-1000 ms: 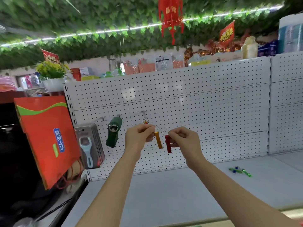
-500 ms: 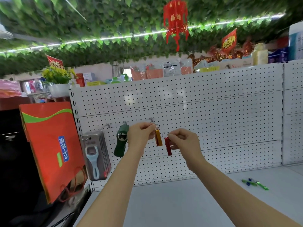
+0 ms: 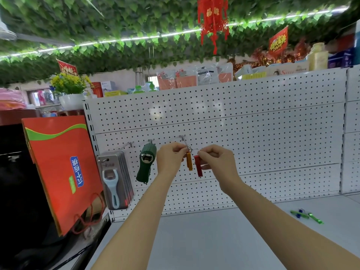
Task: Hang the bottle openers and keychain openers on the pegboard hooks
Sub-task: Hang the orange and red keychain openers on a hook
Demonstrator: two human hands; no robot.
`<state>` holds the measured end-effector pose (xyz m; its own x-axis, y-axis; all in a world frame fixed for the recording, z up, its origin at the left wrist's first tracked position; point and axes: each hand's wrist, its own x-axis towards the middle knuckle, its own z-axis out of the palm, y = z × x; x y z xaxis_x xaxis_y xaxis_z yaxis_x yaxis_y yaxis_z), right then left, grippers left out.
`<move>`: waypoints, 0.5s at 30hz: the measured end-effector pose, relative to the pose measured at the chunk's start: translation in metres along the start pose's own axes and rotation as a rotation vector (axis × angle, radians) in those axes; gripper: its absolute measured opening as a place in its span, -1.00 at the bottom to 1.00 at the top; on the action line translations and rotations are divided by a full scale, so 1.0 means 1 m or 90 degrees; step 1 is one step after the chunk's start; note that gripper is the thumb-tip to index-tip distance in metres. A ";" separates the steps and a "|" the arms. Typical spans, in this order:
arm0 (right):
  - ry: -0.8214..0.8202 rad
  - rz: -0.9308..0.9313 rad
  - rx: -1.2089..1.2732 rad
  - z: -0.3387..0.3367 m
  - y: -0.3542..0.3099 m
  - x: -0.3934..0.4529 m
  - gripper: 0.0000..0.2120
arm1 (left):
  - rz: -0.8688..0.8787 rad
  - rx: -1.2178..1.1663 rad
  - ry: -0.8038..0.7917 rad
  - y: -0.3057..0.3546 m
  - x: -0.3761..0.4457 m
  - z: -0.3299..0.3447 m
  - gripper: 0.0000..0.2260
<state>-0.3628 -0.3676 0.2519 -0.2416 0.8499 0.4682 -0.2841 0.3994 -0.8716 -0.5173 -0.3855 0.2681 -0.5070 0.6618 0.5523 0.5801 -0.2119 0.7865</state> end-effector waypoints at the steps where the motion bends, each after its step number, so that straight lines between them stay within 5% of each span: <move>1: 0.000 0.000 0.003 0.002 0.000 0.000 -0.94 | 0.027 0.037 0.005 -0.001 -0.002 -0.002 -0.90; 8: 0.004 -0.009 0.032 0.018 -0.001 0.004 -0.92 | 0.204 0.230 -0.073 -0.011 -0.013 -0.019 -0.54; 15: 0.069 -0.008 -0.005 0.026 0.006 0.013 -0.93 | 0.221 0.330 -0.143 -0.016 -0.010 -0.024 -0.50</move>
<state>-0.3921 -0.3630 0.2564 -0.1367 0.8769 0.4608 -0.2793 0.4122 -0.8672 -0.5367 -0.4058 0.2571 -0.1232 0.7632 0.6344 0.9460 -0.1029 0.3074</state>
